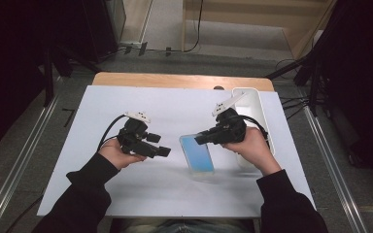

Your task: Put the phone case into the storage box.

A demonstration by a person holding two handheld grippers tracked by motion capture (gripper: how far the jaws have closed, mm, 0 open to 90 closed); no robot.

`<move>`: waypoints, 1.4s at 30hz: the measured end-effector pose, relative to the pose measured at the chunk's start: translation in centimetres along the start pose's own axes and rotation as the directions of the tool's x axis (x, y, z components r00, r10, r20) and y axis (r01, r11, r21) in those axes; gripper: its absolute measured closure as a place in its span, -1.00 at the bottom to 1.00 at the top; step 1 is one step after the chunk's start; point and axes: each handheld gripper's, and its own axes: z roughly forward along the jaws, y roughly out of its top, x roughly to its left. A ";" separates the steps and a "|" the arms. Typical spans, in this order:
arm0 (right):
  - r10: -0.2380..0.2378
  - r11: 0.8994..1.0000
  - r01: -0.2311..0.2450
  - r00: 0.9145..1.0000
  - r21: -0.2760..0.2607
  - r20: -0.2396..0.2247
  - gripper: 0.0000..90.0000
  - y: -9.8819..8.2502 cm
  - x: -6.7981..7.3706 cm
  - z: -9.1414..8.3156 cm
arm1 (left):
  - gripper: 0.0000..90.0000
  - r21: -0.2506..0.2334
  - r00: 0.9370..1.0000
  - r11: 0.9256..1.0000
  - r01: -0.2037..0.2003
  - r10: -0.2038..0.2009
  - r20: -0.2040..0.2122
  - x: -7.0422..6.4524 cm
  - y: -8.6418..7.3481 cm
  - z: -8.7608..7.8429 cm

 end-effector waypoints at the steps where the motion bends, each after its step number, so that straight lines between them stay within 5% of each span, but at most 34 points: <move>1: -0.010 1.000 0.010 1.000 0.004 -0.005 0.72 0.0 0.0 0.0 | -0.45 -0.004 1.000 1.000 -0.014 0.014 0.003 0.0 0.0 0.0; 4: -0.049 0.999 0.049 0.999 0.005 -0.007 0.72 -0.1 0.1 0.1 | -0.45 0.018 0.999 0.999 -0.050 0.051 -0.015 -0.3 0.1 -0.2; 9: -0.061 0.998 0.062 0.997 0.018 -0.037 0.72 -0.1 0.2 0.4 | -0.45 0.061 0.996 0.995 -0.085 0.083 0.034 -0.5 0.5 -0.2; 22: -0.128 0.991 0.130 0.989 0.022 -0.076 0.72 0.4 0.6 1.0 | -0.30 0.055 0.984 0.987 -0.154 0.148 0.100 -1.0 1.3 -1.0; 42: -0.170 0.979 0.185 0.973 0.087 -0.158 0.73 2.5 0.4 1.9 | -0.21 0.084 0.975 0.984 -0.159 0.143 0.173 -0.5 2.6 -0.4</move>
